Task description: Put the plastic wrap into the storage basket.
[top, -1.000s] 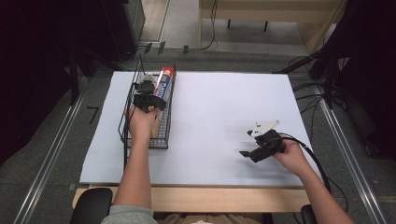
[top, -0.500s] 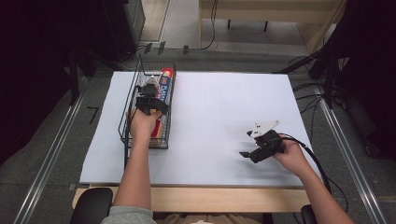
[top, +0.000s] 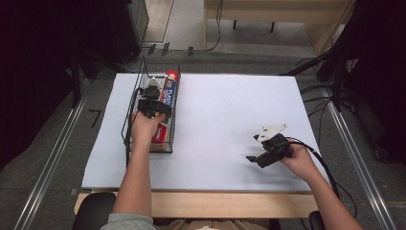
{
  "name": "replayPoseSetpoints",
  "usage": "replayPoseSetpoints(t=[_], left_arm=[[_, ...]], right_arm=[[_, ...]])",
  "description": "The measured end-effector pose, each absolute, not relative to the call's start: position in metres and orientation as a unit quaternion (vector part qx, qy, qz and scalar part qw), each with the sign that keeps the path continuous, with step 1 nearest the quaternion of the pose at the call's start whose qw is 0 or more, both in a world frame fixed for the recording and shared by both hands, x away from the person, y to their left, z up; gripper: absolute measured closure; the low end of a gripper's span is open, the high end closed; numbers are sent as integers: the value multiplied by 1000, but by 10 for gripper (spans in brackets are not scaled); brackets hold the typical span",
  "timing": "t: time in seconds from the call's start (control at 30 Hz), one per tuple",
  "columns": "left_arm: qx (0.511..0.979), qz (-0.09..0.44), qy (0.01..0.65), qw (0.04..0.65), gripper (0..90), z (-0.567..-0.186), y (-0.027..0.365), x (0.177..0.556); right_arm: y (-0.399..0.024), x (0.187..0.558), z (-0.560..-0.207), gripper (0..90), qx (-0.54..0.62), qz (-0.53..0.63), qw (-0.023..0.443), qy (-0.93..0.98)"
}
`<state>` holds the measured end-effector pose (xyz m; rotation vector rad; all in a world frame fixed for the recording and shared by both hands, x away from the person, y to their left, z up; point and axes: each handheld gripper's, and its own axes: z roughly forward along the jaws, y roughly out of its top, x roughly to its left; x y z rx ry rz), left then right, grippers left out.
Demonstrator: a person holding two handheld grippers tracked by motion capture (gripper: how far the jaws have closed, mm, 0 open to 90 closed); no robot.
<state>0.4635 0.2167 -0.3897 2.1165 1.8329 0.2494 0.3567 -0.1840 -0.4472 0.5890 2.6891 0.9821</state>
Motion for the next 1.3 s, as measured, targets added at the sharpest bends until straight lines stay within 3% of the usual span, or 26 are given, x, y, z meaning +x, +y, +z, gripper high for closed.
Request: replayPoseSetpoints(t=[0.43, 0.67, 1.1, 1.3], left_arm=[[775, 101, 587, 211, 298, -348, 225, 439], [809, 70, 527, 252, 292, -335, 225, 420], [862, 45, 411, 293, 257, -340, 197, 384], [864, 30, 383, 327, 261, -348, 183, 371]], right_arm=[[-188, 356, -446, 184, 208, 345, 101, 910], [-189, 356, -445, 184, 209, 347, 101, 909], [-188, 355, -446, 185, 207, 349, 94, 909], [-187, 355, -446, 185, 206, 350, 91, 909]])
